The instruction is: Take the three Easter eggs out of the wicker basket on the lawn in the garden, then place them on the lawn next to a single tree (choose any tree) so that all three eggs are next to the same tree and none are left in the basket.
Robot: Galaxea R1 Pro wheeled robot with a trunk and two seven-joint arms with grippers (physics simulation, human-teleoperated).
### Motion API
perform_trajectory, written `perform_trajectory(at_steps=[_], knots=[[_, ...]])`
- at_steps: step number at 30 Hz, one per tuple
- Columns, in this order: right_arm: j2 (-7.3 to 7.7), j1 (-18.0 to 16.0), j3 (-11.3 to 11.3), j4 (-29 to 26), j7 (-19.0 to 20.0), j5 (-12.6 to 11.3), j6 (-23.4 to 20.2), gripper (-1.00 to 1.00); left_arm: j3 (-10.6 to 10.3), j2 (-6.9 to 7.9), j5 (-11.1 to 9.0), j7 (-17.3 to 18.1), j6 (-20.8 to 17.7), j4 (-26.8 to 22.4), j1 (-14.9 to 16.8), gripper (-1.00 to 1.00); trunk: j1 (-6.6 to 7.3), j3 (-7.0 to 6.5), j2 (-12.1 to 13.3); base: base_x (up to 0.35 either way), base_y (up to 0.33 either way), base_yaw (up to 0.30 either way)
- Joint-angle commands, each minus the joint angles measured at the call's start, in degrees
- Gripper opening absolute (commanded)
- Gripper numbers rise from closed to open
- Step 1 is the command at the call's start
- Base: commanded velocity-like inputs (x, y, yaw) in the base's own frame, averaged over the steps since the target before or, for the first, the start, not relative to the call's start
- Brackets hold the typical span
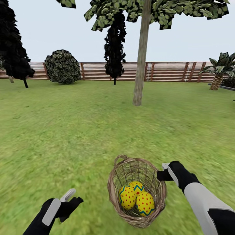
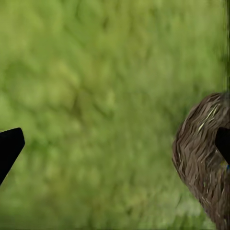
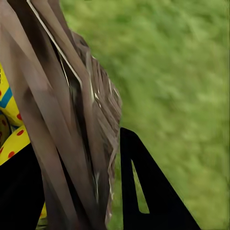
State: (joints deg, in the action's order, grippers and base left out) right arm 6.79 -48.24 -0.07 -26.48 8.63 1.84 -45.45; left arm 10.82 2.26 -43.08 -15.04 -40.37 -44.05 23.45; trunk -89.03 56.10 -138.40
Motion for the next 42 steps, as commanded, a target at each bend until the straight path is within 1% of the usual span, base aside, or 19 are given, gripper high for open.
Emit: perform_trajectory(at_steps=[1, 14, 27, 38, 42], knots=[[-0.18, -0.03, -0.19, -0.10, 0.28, -0.48, -0.30, -1.00, 0.08, -0.02, -0.60, -0.50, -0.23, -0.13, 0.02, 1.00, -0.01, 0.05, -0.03, 0.231, -0.205, 0.000], [-0.37, -0.01, -0.16, -0.07, 0.24, -0.52, -0.25, -1.00, 0.08, 0.18, -0.52, -0.63, -0.23, -0.16, 0.02, 1.00, -0.01, 0.05, -0.03, 0.239, -0.206, 0.000], [-0.38, -0.01, -0.15, -0.07, 0.24, -0.52, -0.25, -1.00, 0.12, 0.50, -0.52, -0.61, -0.23, -0.08, 0.02, 1.00, -0.01, 0.05, -0.03, 0.285, -0.186, 0.000], [-0.38, -0.01, -0.17, -0.07, 0.24, -0.52, -0.25, -1.00, 0.15, 0.59, -0.52, -0.61, -0.23, -0.07, 0.02, 1.00, -0.01, 0.05, -0.03, 0.307, -0.130, 0.000], [-0.38, -0.01, -0.19, -0.07, 0.24, -0.52, -0.25, -1.00, 0.16, 0.64, -0.52, -0.56, -0.23, -0.07, 0.03, 1.00, -0.01, 0.05, -0.03, 0.074, -0.012, 0.000]])
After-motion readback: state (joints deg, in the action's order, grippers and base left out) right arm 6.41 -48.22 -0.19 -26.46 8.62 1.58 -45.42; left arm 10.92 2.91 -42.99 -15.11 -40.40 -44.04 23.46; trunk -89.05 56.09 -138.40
